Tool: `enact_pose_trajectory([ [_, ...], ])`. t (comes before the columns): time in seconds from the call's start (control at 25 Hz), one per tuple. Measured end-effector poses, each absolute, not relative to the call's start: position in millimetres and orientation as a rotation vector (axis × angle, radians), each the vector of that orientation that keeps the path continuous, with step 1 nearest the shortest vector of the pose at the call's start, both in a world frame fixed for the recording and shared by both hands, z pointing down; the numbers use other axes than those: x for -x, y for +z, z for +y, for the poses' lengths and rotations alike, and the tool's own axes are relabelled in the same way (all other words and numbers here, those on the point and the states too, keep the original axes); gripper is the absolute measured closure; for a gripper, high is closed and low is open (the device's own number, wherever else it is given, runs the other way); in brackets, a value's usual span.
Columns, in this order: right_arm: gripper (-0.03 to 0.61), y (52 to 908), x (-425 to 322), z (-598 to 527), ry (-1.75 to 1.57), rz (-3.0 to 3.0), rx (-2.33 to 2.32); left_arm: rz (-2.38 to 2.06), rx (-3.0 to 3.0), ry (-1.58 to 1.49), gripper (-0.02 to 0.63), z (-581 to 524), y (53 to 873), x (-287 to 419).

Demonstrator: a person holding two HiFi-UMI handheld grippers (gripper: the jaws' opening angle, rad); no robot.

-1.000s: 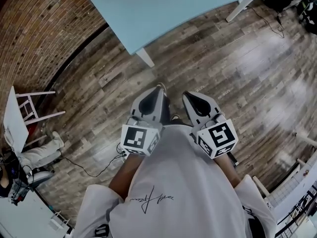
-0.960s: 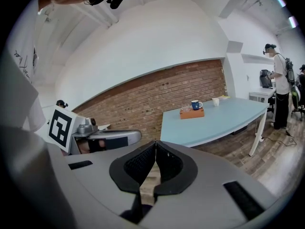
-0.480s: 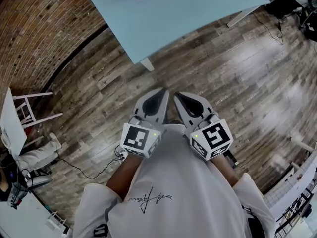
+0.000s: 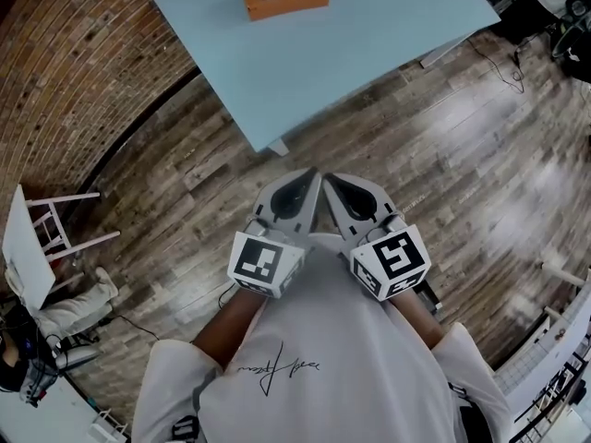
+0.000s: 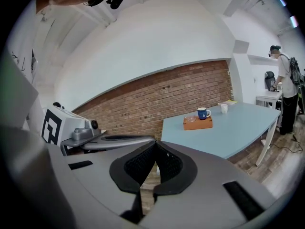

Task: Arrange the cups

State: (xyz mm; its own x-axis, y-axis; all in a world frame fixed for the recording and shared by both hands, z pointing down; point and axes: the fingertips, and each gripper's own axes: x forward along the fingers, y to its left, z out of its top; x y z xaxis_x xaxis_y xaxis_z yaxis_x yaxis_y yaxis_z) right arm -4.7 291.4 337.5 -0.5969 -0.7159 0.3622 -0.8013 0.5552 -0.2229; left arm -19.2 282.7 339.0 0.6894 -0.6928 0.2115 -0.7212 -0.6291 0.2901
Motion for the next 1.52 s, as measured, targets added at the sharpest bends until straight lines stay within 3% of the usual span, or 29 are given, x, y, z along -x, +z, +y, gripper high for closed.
enact_pose_trajectory([
  [1.52,0.557,331.7,29.6,201.7,0.610,-2.626,-1.289,-1.135,-2.560,0.094,0.606,179.9,335.7,49.1],
])
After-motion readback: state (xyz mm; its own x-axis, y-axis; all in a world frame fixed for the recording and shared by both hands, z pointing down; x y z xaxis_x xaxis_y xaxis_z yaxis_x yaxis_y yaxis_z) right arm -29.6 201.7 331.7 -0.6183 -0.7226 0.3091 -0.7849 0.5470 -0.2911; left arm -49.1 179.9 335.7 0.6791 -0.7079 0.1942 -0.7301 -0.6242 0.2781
